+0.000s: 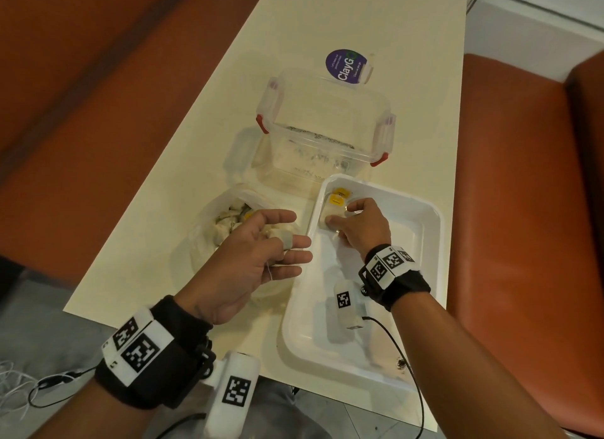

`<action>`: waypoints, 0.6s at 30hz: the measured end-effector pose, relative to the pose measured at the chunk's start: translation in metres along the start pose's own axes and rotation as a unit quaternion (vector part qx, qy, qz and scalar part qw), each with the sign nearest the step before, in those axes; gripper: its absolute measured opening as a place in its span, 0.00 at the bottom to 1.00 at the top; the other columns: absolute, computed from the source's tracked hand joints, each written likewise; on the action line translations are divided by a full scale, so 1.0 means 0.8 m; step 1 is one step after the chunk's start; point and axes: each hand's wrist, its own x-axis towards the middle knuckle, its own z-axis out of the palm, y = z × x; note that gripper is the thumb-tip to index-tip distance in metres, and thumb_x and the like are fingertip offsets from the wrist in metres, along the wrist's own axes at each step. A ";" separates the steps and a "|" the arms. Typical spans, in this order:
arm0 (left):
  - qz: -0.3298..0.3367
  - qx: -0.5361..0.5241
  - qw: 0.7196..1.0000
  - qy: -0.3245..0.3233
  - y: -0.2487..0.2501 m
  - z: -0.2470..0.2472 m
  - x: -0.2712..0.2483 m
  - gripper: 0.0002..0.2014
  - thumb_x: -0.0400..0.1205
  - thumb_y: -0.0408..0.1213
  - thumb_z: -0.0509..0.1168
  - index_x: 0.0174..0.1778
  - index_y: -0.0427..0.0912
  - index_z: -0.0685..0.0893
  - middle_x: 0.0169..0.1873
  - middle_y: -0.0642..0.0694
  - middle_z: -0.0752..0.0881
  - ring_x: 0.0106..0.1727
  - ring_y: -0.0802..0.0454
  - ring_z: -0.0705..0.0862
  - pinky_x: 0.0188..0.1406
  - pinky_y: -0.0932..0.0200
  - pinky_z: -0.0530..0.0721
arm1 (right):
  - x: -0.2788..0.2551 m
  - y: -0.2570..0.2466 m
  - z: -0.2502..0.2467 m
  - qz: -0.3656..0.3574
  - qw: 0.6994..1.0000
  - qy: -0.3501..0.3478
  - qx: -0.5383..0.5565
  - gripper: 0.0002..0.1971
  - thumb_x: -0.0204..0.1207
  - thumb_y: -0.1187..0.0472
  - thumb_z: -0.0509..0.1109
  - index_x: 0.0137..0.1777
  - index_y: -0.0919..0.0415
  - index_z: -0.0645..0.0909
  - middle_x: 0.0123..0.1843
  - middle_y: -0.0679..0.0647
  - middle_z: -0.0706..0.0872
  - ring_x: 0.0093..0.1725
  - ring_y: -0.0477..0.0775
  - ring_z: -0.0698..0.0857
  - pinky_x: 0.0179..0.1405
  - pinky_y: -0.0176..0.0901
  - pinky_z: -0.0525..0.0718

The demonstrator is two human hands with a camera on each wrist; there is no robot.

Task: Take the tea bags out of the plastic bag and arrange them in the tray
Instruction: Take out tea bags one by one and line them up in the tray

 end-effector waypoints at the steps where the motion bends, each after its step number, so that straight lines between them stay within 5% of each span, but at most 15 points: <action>1: 0.001 -0.005 1.000 0.000 0.001 0.001 0.000 0.20 0.84 0.20 0.57 0.67 0.45 0.78 0.56 0.35 0.91 0.56 0.39 0.91 0.54 0.49 0.88 | 0.000 0.001 0.001 -0.004 1.000 0.001 -0.002 0.24 0.57 0.46 0.84 0.49 0.45 0.75 0.46 0.49 0.90 0.44 0.56 0.91 0.53 0.59 0.90; 7: 0.016 -0.024 0.999 -0.020 0.004 0.008 0.001 0.21 0.84 0.19 0.58 0.68 0.45 0.79 0.61 0.34 0.88 0.59 0.40 0.90 0.60 0.46 0.87 | 0.007 0.003 0.006 -0.016 1.000 0.004 -0.019 0.26 0.55 0.43 0.83 0.49 0.45 0.74 0.47 0.49 0.90 0.46 0.59 0.91 0.53 0.58 0.89; 13: 0.010 -0.089 0.994 -0.057 0.007 0.007 0.000 0.32 0.68 0.24 0.61 0.70 0.46 0.79 0.60 0.34 0.89 0.62 0.39 0.89 0.63 0.44 0.85 | 0.001 0.004 0.001 -0.016 1.000 0.022 0.015 0.24 0.60 0.40 0.79 0.51 0.44 0.73 0.48 0.48 0.90 0.46 0.57 0.91 0.55 0.59 0.89; 18: 0.010 -0.096 0.994 -0.044 0.007 0.006 0.002 0.23 0.84 0.21 0.57 0.71 0.46 0.79 0.60 0.34 0.89 0.62 0.39 0.89 0.64 0.44 0.84 | -0.047 -0.026 -0.022 -0.095 0.993 0.035 0.060 0.14 0.71 0.45 0.77 0.48 0.44 0.75 0.40 0.45 0.87 0.39 0.53 0.90 0.48 0.60 0.90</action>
